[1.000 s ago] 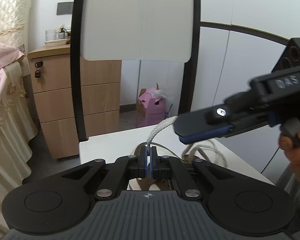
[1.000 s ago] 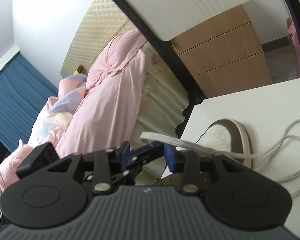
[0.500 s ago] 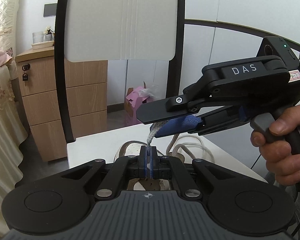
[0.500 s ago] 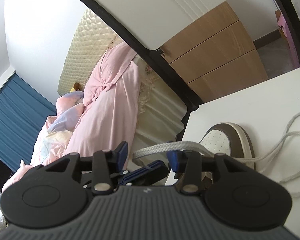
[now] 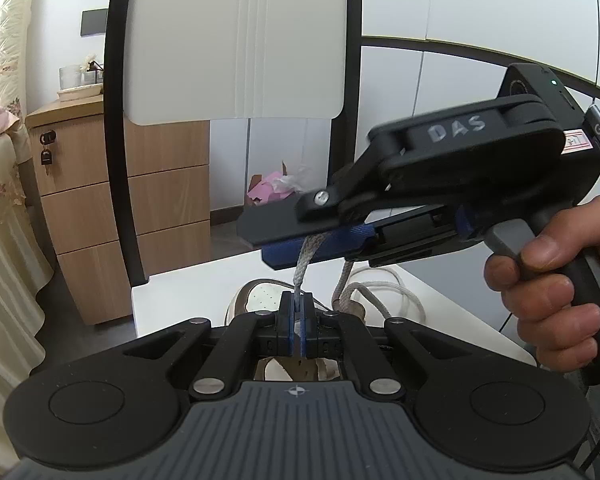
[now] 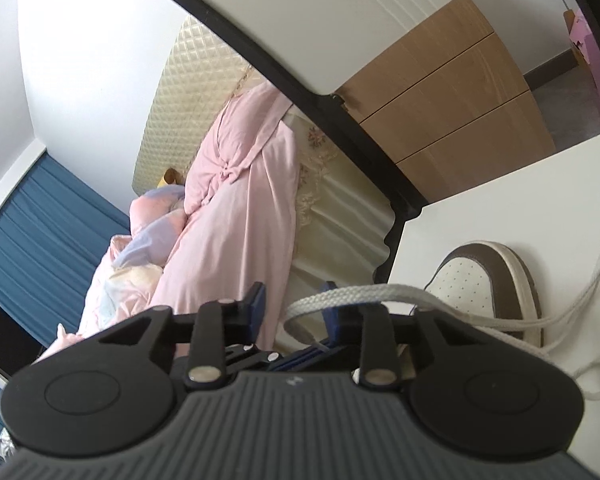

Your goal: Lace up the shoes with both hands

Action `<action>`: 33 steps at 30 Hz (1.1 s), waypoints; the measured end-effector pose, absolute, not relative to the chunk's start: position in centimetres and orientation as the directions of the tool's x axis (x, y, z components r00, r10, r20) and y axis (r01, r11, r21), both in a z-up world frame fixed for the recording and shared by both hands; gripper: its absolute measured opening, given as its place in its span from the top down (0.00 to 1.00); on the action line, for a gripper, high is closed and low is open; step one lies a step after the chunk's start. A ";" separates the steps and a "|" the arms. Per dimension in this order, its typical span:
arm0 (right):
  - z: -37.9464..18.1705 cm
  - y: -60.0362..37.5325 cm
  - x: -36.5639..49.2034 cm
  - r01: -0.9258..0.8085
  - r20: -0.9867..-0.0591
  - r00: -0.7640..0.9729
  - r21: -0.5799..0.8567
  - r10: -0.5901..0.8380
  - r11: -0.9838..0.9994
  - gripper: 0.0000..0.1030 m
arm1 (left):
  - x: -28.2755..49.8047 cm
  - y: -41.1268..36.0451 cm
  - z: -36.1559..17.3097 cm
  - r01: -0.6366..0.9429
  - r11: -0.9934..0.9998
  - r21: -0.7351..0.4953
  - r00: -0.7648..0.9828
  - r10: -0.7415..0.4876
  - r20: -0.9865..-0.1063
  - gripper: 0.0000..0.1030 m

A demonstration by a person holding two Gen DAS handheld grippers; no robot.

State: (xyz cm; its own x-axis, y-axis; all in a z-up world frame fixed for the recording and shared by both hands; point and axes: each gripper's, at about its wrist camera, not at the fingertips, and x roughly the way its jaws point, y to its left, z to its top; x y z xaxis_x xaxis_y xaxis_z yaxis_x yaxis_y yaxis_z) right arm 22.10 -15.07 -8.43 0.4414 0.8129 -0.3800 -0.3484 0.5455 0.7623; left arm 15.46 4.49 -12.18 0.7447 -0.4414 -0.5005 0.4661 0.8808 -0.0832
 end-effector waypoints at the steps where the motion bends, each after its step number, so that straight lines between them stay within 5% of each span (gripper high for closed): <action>1: -8.4 -14.9 22.1 -0.352 -0.386 0.440 0.756 0.811 0.551 0.85 | 15.4 4.5 -12.1 0.470 0.879 -0.085 0.744 -0.446 -0.498 0.97; 6: -8.1 -14.7 22.1 -0.382 -0.372 0.437 0.747 0.819 0.544 0.97 | 15.4 4.7 -12.1 0.473 0.876 -0.090 0.746 -0.453 -0.489 0.97; 20: -7.4 -15.9 22.2 -0.378 -0.313 0.484 0.768 0.817 0.518 0.97 | 14.8 5.3 -11.5 0.498 0.854 -0.152 0.756 -0.513 -0.406 0.97; 33: -7.9 -18.2 22.7 -0.296 -0.327 0.496 0.807 0.804 0.511 0.97 | 15.3 4.8 -11.8 0.467 0.877 -0.110 0.765 -0.463 -0.446 0.95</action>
